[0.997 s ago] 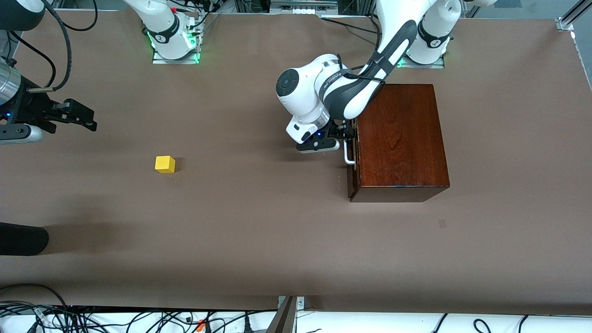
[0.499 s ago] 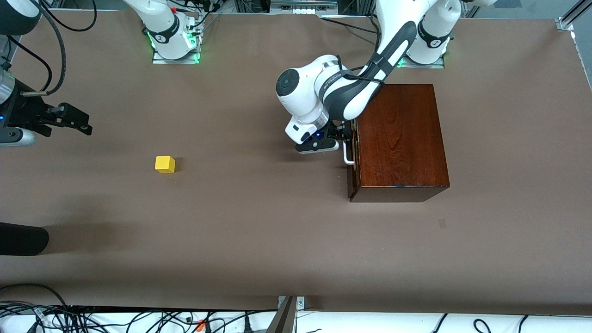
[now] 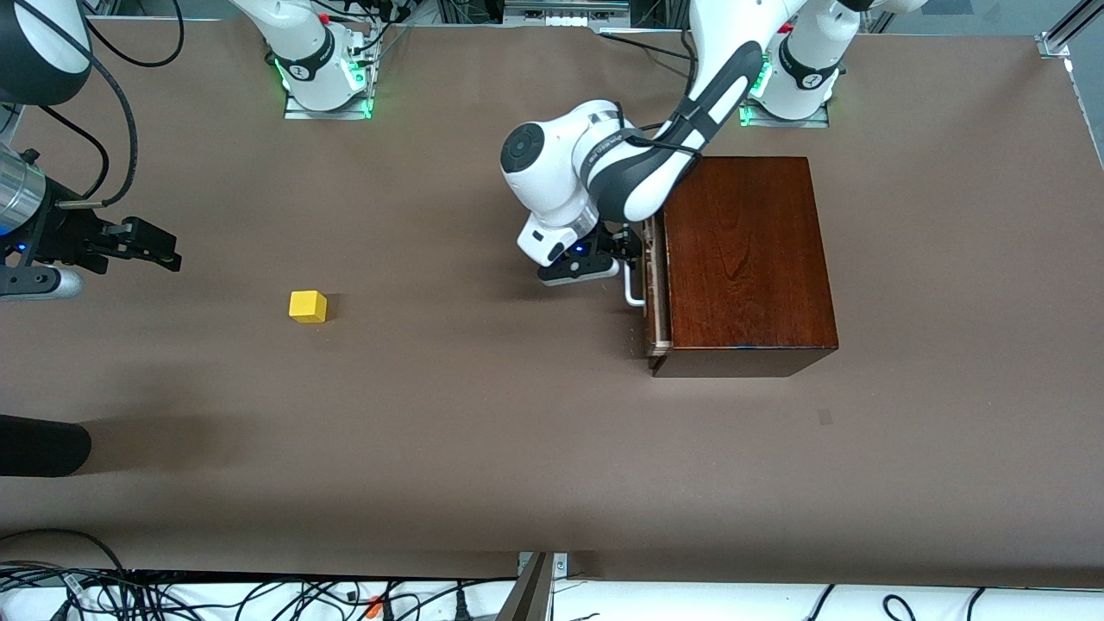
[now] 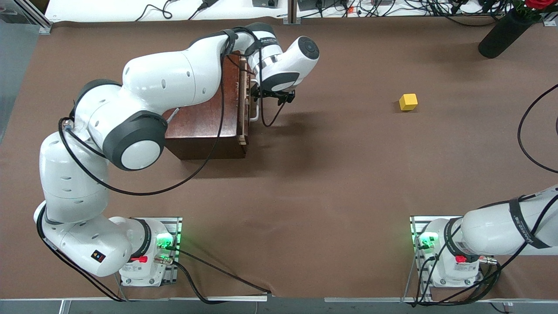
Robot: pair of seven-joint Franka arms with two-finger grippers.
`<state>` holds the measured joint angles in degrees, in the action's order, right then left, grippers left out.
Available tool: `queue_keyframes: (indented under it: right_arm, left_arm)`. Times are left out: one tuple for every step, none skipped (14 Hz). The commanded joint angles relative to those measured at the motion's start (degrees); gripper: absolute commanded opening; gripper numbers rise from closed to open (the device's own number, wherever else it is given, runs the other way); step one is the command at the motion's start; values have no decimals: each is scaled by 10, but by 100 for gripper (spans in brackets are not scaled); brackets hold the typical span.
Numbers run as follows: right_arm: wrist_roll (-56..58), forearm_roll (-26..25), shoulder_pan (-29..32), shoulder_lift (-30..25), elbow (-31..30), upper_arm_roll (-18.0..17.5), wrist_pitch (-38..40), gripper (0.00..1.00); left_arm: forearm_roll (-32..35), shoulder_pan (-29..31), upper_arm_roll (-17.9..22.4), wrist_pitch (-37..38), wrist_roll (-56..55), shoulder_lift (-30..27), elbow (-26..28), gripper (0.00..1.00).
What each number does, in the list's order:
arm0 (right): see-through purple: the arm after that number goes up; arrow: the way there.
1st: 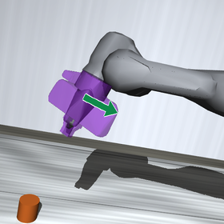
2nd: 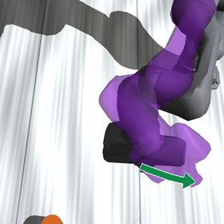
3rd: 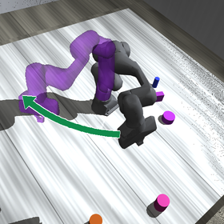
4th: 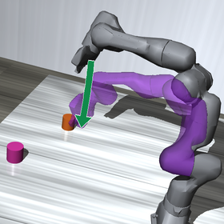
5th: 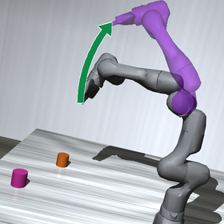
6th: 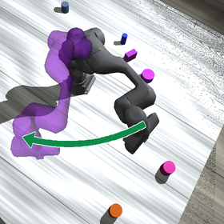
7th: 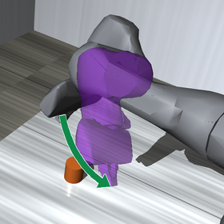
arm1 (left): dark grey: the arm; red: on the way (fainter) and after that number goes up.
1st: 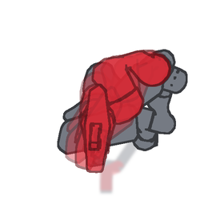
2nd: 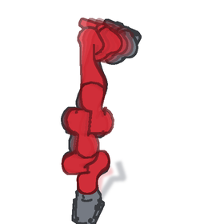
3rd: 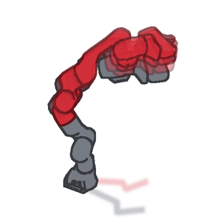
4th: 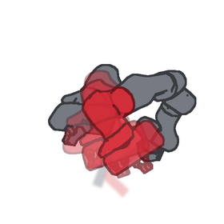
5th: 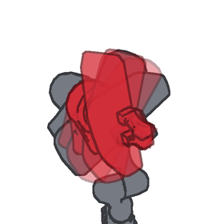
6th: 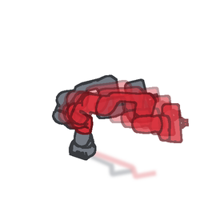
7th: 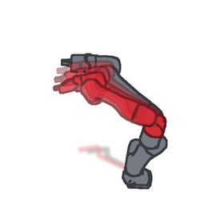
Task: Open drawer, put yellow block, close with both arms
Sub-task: 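Pull the drawer open with the left gripper while the right gripper approaches the cube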
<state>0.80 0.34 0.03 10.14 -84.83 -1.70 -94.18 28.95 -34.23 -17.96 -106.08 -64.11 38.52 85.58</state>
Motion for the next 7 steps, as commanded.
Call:
queue_keyframes:
  right_arm:
    - [21, 2, 4, -1, -5, -2, 3, 100]
    - [31, 1, 4, 5, -10, -2, 3, 100]
    - [52, 0, 4, 18, -10, -2, 3, 100]
    - [77, -2, 4, 22, -11, -2, 7, 100]
    - [80, -3, 5, 22, -12, -2, 8, 100]
    - [82, -6, 5, 21, -12, -2, 7, 100]
    - [86, -18, 3, 19, -14, -3, 6, 100]
  left_arm:
    - [-6, -23, -1, -3, -35, 29, -44, 100]
    - [-12, -29, -1, -3, -38, 34, -57, 100]
    - [-14, -35, -1, -1, -42, 41, -67, 100]
    - [-20, -38, -1, -3, -47, 45, -73, 100]
    - [-20, -43, -1, -3, -51, 49, -76, 100]
    - [-21, -45, -1, -3, -57, 56, -90, 100]
    - [-21, -52, -1, -1, -59, 63, -102, 100]
